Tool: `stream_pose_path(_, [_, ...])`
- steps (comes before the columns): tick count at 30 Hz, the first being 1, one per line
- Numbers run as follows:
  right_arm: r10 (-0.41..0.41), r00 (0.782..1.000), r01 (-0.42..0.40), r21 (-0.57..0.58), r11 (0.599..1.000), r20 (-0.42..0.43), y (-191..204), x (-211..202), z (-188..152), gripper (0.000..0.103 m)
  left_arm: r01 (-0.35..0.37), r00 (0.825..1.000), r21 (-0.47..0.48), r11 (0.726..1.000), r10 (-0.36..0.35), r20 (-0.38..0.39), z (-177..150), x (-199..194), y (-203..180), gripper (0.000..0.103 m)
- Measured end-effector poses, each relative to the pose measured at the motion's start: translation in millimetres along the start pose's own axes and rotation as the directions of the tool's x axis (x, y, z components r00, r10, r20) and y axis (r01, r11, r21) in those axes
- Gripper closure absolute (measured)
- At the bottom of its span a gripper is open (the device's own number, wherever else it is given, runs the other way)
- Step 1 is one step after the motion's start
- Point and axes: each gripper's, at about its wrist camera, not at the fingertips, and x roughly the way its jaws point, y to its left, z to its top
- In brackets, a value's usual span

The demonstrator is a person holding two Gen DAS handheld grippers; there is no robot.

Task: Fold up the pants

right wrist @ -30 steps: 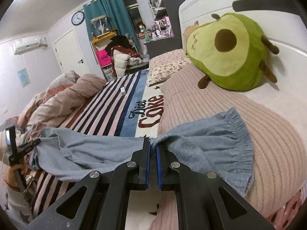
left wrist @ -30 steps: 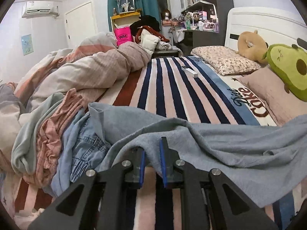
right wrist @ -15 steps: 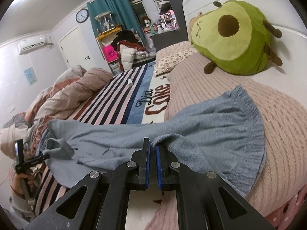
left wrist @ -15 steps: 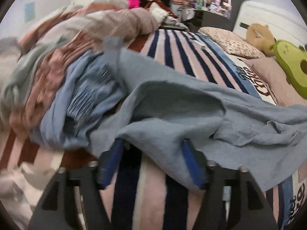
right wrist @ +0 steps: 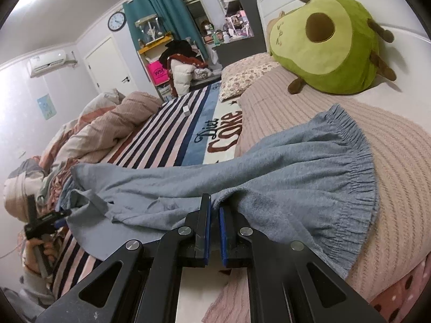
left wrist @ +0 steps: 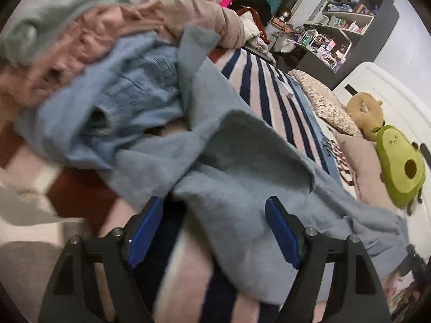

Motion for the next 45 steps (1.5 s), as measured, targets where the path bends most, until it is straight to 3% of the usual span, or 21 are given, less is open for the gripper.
stream_pose_path(1, [-0.003, 1.000, 0.003, 0.004, 1.000, 0.011, 0, -3, 0, 0.102, -0.008, 1.000, 0.001, 1.000, 0.008, 0.002, 1, 6, -4, 0.041])
stream_pose_path(3, [-0.014, 0.999, 0.014, 0.006, 1.000, 0.032, 0, -8, 2, 0.102, -0.018, 1.000, 0.012, 1.000, 0.018, 0.004, 3, 11, -9, 0.079])
stream_pose_path(5, [-0.030, 0.999, 0.030, -0.009, 1.000, 0.040, 3, -10, 3, 0.102, -0.035, 0.999, 0.045, 0.998, 0.034, 0.032, 7, 9, -18, 0.094])
stream_pose_path(8, [-0.037, 0.998, 0.038, -0.018, 0.999, 0.053, 6, -12, 7, 0.103, -0.167, 0.979, 0.185, 0.969, 0.141, 0.145, 18, -10, -43, 0.095])
stream_pose_path(11, [-0.035, 0.997, 0.038, -0.034, 0.999, 0.070, 10, -10, 17, 0.103, -0.323, 0.930, 0.285, 0.903, 0.246, 0.274, 29, -27, -69, 0.094])
stream_pose_path(17, [-0.055, 0.996, 0.059, -0.059, 0.997, 0.071, 11, 5, 46, 0.103, -0.459, 0.875, 0.370, 0.808, 0.338, 0.348, 76, -18, -107, 0.095])
stream_pose_path(21, [-0.108, 0.992, 0.113, -0.090, 0.989, 0.060, 14, 23, 67, 0.103, -0.445, 0.892, 0.448, 0.775, 0.341, 0.296, 106, 26, -135, 0.094])
stream_pose_path(24, [-0.170, 0.985, 0.173, -0.109, 0.979, 0.037, 12, 42, 76, 0.103, -0.396, 0.917, 0.448, 0.801, 0.325, 0.229, 121, 66, -144, 0.094])
stream_pose_path(25, [-0.184, 0.983, 0.186, -0.108, 0.977, 0.028, 9, 47, 77, 0.103, -0.390, 0.920, 0.439, 0.810, 0.326, 0.216, 122, 79, -145, 0.093])
stream_pose_path(26, [-0.208, 0.978, 0.208, -0.103, 0.973, 0.012, 4, 56, 79, 0.103, -0.387, 0.921, 0.429, 0.816, 0.325, 0.213, 122, 88, -144, 0.085])
stream_pose_path(27, [-0.228, 0.974, 0.227, -0.105, 0.968, 0.000, 0, 64, 81, 0.102, -0.385, 0.922, 0.421, 0.821, 0.323, 0.213, 120, 96, -141, 0.064])
stream_pose_path(29, [-0.288, 0.957, 0.283, -0.128, 0.951, -0.023, -7, 81, 83, 0.102, -0.398, 0.915, 0.408, 0.822, 0.326, 0.237, 114, 110, -132, 0.040])
stream_pose_path(32, [-0.338, 0.938, 0.326, -0.140, 0.935, -0.072, -19, 105, 83, 0.102, -0.443, 0.896, 0.435, 0.784, 0.375, 0.237, 119, 129, -124, 0.040])
stream_pose_path(36, [-0.386, 0.915, 0.366, -0.164, 0.916, -0.120, -26, 128, 85, 0.099, -0.431, 0.902, 0.414, 0.802, 0.363, 0.235, 125, 127, -113, 0.031])
stream_pose_path(38, [-0.383, 0.913, 0.361, -0.160, 0.919, -0.138, -29, 131, 89, 0.087, -0.468, 0.883, 0.408, 0.784, 0.392, 0.259, 125, 122, -113, 0.031])
stream_pose_path(39, [-0.368, 0.918, 0.346, -0.157, 0.925, -0.146, -28, 130, 91, 0.080, -0.494, 0.868, 0.410, 0.767, 0.406, 0.286, 125, 119, -115, 0.025])
stream_pose_path(40, [-0.358, 0.922, 0.335, -0.159, 0.929, -0.149, -26, 128, 92, 0.063, -0.531, 0.845, 0.411, 0.741, 0.429, 0.319, 125, 114, -117, 0.020])
stream_pose_path(41, [-0.353, 0.924, 0.329, -0.166, 0.930, -0.147, -23, 124, 93, 0.050, -0.582, 0.810, 0.404, 0.706, 0.457, 0.368, 126, 108, -120, 0.012])
stream_pose_path(42, [-0.370, 0.920, 0.344, -0.181, 0.921, -0.134, -19, 119, 93, 0.046, -0.596, 0.797, 0.393, 0.700, 0.460, 0.390, 127, 102, -120, 0.010])
stream_pose_path(43, [-0.386, 0.914, 0.359, -0.194, 0.913, -0.124, -15, 115, 94, 0.045, -0.589, 0.801, 0.380, 0.713, 0.451, 0.395, 129, 95, -118, 0.010])
stream_pose_path(45, [-0.394, 0.913, 0.367, -0.206, 0.907, -0.104, -7, 103, 96, 0.045, -0.536, 0.832, 0.359, 0.764, 0.407, 0.376, 132, 81, -116, 0.010])
